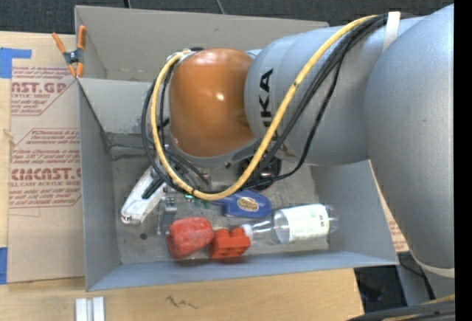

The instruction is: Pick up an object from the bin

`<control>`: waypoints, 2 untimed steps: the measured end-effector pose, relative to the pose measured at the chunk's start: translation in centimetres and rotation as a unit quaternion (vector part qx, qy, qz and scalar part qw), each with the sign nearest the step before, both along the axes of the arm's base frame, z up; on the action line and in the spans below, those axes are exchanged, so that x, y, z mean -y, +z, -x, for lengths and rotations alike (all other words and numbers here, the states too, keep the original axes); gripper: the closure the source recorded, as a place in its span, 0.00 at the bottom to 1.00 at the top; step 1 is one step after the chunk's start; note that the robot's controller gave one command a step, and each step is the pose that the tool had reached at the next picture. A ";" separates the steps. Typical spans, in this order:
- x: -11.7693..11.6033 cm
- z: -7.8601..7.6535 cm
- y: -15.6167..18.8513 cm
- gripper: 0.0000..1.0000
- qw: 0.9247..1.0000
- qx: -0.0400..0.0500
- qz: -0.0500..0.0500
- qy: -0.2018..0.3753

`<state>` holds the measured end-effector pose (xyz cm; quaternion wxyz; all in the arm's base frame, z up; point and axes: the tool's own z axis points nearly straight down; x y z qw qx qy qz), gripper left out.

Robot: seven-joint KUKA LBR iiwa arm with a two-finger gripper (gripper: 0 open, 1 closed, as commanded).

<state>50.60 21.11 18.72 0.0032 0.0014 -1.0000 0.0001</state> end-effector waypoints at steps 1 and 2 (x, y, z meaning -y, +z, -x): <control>0.1 -0.2 0.3 0.00 1.000 0.003 -0.001 -0.001; 0.4 -3.4 -5.5 0.00 0.999 0.006 -0.001 0.049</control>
Offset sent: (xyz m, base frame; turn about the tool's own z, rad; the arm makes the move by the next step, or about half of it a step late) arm 0.0632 -0.0082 -0.1172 -0.1926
